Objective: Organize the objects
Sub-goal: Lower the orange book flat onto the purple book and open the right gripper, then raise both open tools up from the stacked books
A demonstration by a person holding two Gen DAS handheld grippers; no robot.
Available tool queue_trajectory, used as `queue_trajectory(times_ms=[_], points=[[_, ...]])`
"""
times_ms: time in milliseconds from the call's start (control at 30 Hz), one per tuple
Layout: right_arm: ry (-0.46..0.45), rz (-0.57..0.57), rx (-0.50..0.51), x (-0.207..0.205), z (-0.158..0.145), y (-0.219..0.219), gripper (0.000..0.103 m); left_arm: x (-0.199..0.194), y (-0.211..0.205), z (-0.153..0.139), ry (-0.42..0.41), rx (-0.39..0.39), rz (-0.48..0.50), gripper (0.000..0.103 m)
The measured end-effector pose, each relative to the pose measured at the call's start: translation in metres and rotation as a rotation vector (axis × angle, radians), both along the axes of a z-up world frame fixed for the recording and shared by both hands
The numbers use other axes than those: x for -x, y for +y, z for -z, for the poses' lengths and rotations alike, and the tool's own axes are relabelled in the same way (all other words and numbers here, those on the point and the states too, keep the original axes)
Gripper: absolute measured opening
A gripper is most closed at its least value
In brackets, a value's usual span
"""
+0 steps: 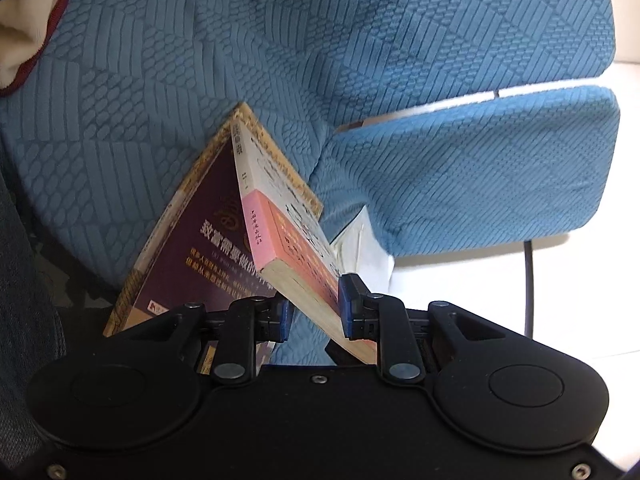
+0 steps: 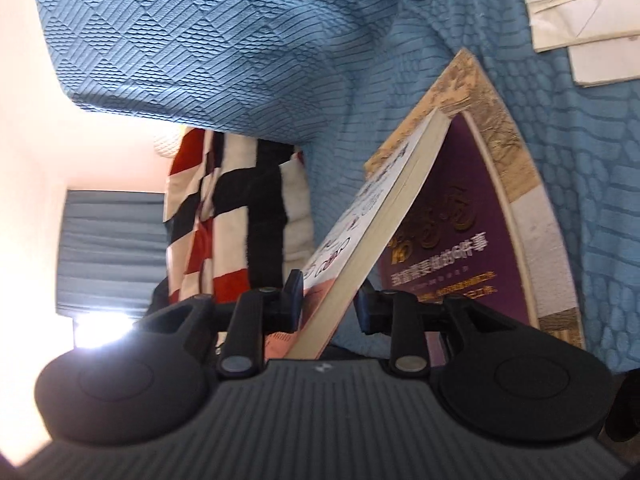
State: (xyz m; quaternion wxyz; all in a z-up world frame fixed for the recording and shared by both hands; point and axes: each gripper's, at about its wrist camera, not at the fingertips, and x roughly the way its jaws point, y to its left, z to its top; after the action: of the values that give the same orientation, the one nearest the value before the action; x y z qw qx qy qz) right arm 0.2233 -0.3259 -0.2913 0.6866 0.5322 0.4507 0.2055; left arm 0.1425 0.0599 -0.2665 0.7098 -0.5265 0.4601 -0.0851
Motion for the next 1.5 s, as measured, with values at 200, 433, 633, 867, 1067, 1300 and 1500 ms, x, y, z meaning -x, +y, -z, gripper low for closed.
queue_trajectory(times_ms=[200, 433, 633, 867, 1067, 1300, 1500], points=[[0.011, -0.001, 0.129, 0.013, -0.002, 0.0, 0.037, 0.01, -0.01, 0.007, 0.048, -0.032, 0.064, 0.023], [-0.003, -0.033, 0.394, 0.035, -0.015, 0.007, 0.045, 0.037, -0.011, 0.009, 0.082, -0.134, 0.106, 0.04], [-0.037, 0.038, 0.493, 0.062, -0.021, 0.006, 0.056, 0.037, -0.004, 0.008, 0.108, -0.239, 0.1, 0.054], [-0.117, -0.033, 0.623, 0.075, -0.019, 0.046, 0.056, 0.013, -0.01, 0.009, 0.088, -0.43, 0.116, 0.059], [-0.122, -0.019, 0.708, 0.071, -0.01, 0.065, 0.051, -0.004, -0.024, 0.009, 0.037, -0.608, 0.192, 0.05], [-0.108, -0.038, 0.778, 0.071, -0.001, 0.076, 0.029, -0.003, -0.025, 0.015, 0.045, -0.612, 0.213, 0.033], [-0.125, -0.073, 0.794, 0.075, -0.005, 0.074, 0.023, 0.001, -0.028, 0.013, 0.05, -0.63, 0.23, 0.031]])
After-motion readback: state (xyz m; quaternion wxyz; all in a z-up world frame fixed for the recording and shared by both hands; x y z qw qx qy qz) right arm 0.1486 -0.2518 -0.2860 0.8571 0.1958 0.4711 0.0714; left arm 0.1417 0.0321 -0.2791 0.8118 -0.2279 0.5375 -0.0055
